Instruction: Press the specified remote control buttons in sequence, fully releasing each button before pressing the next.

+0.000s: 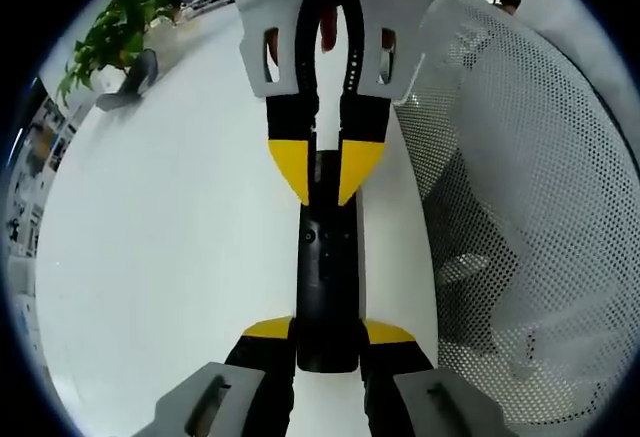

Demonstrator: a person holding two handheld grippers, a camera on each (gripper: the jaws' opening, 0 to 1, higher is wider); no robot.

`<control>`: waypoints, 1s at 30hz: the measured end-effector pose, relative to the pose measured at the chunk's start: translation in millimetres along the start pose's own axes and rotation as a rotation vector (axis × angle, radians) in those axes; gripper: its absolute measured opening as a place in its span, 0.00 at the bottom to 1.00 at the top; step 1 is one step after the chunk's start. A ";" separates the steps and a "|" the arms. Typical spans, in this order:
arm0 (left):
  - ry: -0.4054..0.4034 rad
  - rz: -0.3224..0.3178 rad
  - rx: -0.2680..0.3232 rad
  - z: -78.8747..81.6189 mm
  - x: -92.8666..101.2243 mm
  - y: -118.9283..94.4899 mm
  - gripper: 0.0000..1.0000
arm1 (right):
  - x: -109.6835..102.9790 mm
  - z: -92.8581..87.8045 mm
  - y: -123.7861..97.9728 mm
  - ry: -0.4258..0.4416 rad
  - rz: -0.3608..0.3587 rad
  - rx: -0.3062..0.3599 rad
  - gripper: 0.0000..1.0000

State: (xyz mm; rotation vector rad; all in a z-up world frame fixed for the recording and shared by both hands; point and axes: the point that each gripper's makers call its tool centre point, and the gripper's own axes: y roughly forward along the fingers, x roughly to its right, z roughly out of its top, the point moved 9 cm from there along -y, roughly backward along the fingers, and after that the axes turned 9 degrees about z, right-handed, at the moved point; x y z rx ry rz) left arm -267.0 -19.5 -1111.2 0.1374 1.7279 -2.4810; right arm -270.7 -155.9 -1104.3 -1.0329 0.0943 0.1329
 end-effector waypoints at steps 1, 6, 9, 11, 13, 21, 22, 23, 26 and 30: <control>-0.002 0.000 0.002 -0.2 -0.1 0.0 0.24 | -0.7 -0.8 -0.7 -0.001 0.000 -0.003 0.06; -0.003 0.002 0.008 -0.8 0.2 0.0 0.24 | -1.8 -1.0 0.1 0.023 -0.011 -0.014 0.06; 0.004 -0.002 0.008 -0.6 -0.3 0.1 0.24 | -3.3 2.9 2.0 0.028 -0.023 -0.052 0.07; 0.008 -0.004 0.009 -0.5 -0.5 0.2 0.24 | -2.6 5.9 3.7 0.046 -0.029 -0.080 0.06; 0.010 -0.006 0.008 -0.5 -0.8 0.3 0.24 | -1.6 8.1 3.7 0.109 -0.023 -0.108 0.06; 0.010 -0.006 0.008 -0.7 -0.9 0.0 0.24 | -12.2 -6.8 2.3 0.030 -0.126 0.056 0.06; 0.014 -0.005 0.006 -0.6 -0.6 -0.1 0.24 | -14.2 -8.8 2.2 0.029 -0.138 0.078 0.06; 0.014 -0.005 0.004 -0.4 -0.6 -0.2 0.24 | -15.4 -10.5 2.3 0.029 -0.148 0.092 0.06; 0.013 -0.005 0.000 -0.1 -0.8 -0.2 0.24 | -18.4 -11.1 2.9 0.035 -0.164 0.097 0.05; 0.011 -0.009 0.005 -0.5 -0.8 -0.6 0.24 | -17.8 -10.1 2.5 0.045 -0.168 0.095 0.04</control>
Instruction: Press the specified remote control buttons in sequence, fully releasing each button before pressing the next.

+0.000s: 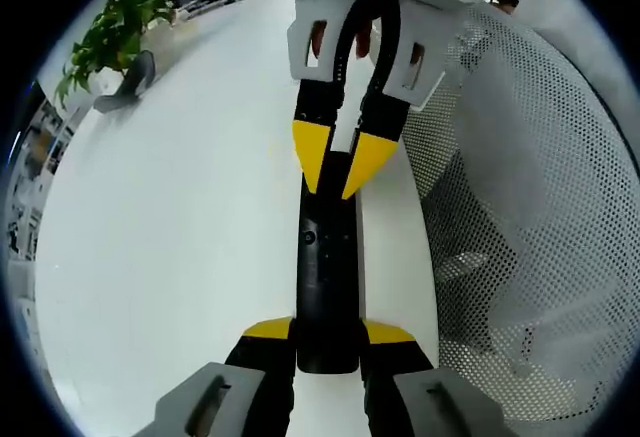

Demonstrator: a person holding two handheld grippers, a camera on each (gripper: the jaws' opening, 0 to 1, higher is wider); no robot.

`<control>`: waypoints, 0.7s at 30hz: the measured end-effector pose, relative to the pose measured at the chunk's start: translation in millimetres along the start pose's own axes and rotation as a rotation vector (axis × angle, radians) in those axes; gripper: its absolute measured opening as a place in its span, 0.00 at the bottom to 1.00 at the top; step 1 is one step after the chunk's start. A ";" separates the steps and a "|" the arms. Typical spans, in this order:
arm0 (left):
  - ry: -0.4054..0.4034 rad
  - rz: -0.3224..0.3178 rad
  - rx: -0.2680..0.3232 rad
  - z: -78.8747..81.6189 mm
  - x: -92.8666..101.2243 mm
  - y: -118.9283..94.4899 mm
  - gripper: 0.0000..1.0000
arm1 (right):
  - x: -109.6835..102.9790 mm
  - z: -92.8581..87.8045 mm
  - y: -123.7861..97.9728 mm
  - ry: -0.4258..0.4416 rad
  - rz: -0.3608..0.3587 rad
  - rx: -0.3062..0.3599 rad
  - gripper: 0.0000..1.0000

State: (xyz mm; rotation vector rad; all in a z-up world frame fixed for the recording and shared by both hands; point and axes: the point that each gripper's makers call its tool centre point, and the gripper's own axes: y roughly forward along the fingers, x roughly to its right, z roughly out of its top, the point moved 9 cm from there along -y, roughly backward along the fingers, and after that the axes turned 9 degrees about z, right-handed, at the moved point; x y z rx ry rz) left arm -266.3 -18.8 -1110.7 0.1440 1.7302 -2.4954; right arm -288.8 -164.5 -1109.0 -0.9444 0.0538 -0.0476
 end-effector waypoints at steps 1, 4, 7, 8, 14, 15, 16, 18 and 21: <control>-0.001 0.000 0.002 -0.1 0.0 -0.2 0.24 | -0.2 -0.5 -0.6 0.000 0.001 -0.003 0.04; -0.006 0.001 0.007 -0.8 0.3 -0.6 0.24 | -2.3 -4.1 -4.0 -0.002 -0.005 -0.013 0.02; -0.006 0.000 0.010 -1.1 0.3 -0.8 0.24 | -3.0 -5.7 -5.9 -0.003 -0.023 -0.025 0.00; -0.004 0.000 0.009 -1.0 0.3 -0.9 0.24 | -2.8 -5.2 -5.8 -0.003 -0.027 -0.026 0.00; 0.013 -0.009 -0.007 0.6 -0.4 -1.1 0.24 | -0.6 3.8 -1.3 -0.030 -0.029 -0.072 0.00; 0.015 -0.010 -0.009 0.8 -0.4 -0.8 0.24 | -0.3 4.4 -1.4 -0.032 -0.025 -0.080 0.00; 0.015 -0.009 -0.011 0.9 -0.4 -0.8 0.24 | 0.2 4.4 -1.9 -0.029 -0.023 -0.083 0.00; 0.017 -0.008 -0.014 1.1 -0.2 -0.8 0.24 | 1.9 5.2 -2.3 -0.014 -0.012 -0.095 0.00; 0.016 -0.010 -0.012 0.9 -0.5 -0.8 0.24 | 4.8 10.7 -1.0 -0.014 0.021 -0.160 0.00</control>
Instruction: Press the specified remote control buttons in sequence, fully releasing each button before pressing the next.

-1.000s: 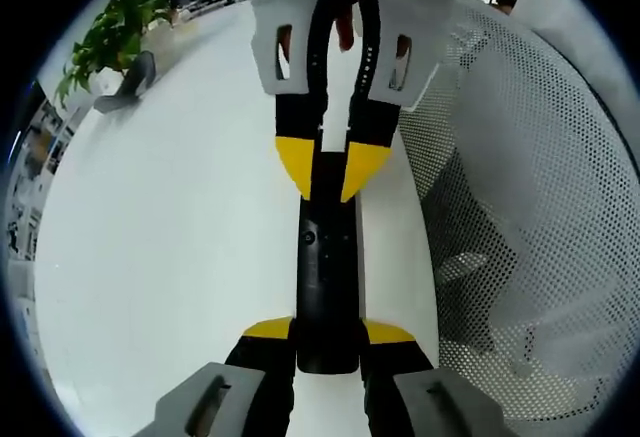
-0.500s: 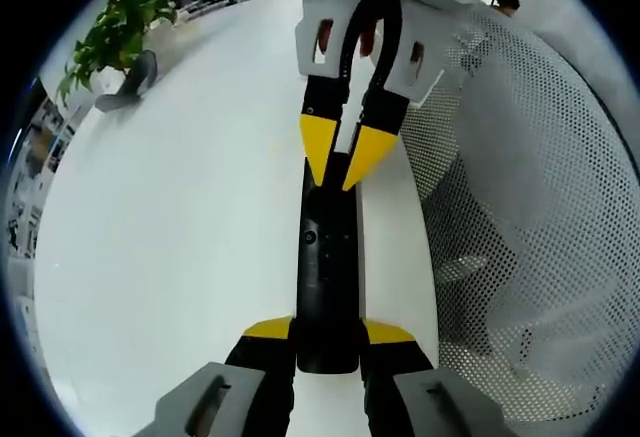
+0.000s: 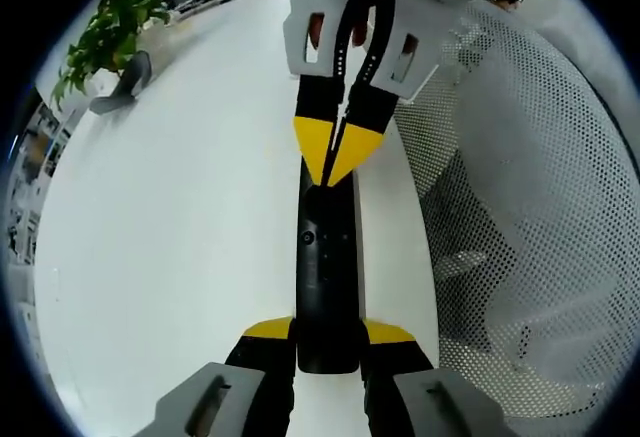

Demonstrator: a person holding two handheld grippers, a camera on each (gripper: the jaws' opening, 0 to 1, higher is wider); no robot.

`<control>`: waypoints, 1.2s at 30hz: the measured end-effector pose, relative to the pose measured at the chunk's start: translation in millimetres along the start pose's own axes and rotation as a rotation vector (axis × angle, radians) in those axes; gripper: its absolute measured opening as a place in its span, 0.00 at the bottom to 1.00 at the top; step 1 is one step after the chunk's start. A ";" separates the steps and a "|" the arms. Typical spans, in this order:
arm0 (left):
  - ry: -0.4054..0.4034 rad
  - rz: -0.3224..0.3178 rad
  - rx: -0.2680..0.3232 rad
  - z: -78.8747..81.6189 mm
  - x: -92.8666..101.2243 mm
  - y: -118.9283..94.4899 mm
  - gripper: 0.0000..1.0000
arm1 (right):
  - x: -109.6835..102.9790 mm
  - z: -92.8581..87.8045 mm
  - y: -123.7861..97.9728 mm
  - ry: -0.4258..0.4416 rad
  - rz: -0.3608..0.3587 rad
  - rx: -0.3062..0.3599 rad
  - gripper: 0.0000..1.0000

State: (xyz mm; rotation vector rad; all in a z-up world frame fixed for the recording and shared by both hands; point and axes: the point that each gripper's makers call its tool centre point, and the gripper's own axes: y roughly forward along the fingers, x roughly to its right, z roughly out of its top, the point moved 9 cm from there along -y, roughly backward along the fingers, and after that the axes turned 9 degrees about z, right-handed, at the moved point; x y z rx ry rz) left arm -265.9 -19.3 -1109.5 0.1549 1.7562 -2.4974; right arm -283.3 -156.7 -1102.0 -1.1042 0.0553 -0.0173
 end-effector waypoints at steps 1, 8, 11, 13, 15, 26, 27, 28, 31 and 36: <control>0.003 -0.001 0.001 0.0 -0.1 0.0 0.24 | 1.2 1.7 0.2 -0.016 0.011 -0.028 0.00; 0.011 -0.002 0.018 -2.0 0.3 -0.4 0.24 | 1.0 5.9 2.8 -0.005 -0.014 -0.068 0.00; 0.002 -0.002 0.038 -4.6 -0.2 -0.9 0.24 | -2.9 -1.3 2.2 0.057 -0.071 0.024 0.00; 0.000 0.000 0.045 -4.6 0.2 -0.7 0.24 | -4.2 -4.9 2.0 0.099 -0.088 0.072 0.00; 0.002 0.001 0.048 -4.7 0.3 -0.3 0.24 | -3.8 -5.6 1.8 0.128 -0.087 0.087 0.00; 0.012 0.008 0.024 -2.2 1.1 0.0 0.24 | -2.2 -6.8 1.9 0.159 -0.074 0.118 0.00; 0.011 0.008 0.024 -2.3 1.1 0.0 0.24 | -2.0 -7.6 1.8 0.166 -0.073 0.130 0.00; 0.010 0.009 0.026 -2.3 1.2 -0.2 0.24 | -1.6 -8.8 1.7 0.177 -0.071 0.148 0.00; 0.002 0.010 0.034 -3.2 1.4 -0.4 0.24 | -1.2 -11.0 1.0 0.231 -0.061 0.197 0.00; -0.010 0.010 0.054 -5.6 1.2 -0.8 0.24 | -2.1 -12.2 1.2 0.227 -0.056 0.214 0.00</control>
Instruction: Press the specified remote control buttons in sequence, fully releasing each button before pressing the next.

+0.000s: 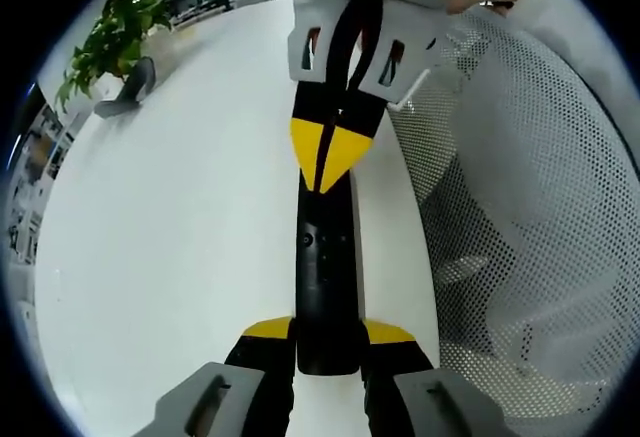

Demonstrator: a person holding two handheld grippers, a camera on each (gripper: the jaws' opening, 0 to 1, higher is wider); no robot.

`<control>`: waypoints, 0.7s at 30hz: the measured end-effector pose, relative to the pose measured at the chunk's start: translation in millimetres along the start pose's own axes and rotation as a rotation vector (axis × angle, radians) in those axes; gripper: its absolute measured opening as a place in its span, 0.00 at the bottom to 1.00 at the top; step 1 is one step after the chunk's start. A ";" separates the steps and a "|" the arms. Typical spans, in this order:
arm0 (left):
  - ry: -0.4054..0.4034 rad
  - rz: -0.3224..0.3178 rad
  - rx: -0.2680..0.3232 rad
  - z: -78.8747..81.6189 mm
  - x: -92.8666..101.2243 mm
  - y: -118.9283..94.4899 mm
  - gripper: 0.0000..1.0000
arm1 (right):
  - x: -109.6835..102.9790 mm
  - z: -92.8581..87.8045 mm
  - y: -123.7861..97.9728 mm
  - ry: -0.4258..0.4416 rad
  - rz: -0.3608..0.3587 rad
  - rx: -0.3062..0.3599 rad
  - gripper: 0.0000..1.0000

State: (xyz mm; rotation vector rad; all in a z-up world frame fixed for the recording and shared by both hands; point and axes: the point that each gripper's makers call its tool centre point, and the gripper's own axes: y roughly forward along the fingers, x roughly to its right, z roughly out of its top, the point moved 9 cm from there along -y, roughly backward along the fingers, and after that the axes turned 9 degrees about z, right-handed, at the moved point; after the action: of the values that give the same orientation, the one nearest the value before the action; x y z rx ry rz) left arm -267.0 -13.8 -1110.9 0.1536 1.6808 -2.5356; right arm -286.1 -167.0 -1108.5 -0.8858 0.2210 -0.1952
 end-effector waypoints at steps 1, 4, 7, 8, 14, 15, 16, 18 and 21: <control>-0.001 0.000 0.001 -0.1 -0.1 0.0 0.24 | -0.2 0.1 0.1 -0.017 0.002 -0.001 0.00; -0.005 -0.001 0.005 -0.1 0.1 0.2 0.24 | -0.1 1.3 0.3 -0.037 0.020 -0.004 0.00; -0.007 0.003 0.001 0.1 0.5 0.2 0.24 | -0.3 3.8 2.5 -0.062 0.057 -0.006 0.00; -0.007 0.003 0.000 0.2 0.6 0.5 0.24 | 0.7 4.3 2.5 -0.089 0.061 -0.024 0.00; -0.015 0.003 0.002 0.3 0.6 0.3 0.24 | 3.0 11.3 4.6 -0.182 0.112 -0.110 0.00; -0.019 0.004 0.005 0.0 0.6 0.2 0.24 | 3.3 12.6 5.3 -0.207 0.118 -0.128 0.00; -0.023 0.004 0.008 -0.3 0.5 0.2 0.24 | 3.3 14.2 6.0 -0.226 0.124 -0.146 0.00; -0.029 0.005 0.012 -0.6 0.5 0.3 0.24 | 3.7 19.7 8.3 -0.292 0.148 -0.212 0.00; -0.030 0.008 0.012 -0.7 0.7 0.4 0.24 | 4.5 25.5 11.1 -0.323 0.169 -0.278 0.00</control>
State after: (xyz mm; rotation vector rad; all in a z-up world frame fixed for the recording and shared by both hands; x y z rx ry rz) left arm -267.7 -13.4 -1111.6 0.1226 1.6515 -2.5302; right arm -274.0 -142.3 -1102.0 -1.1544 0.0199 0.1403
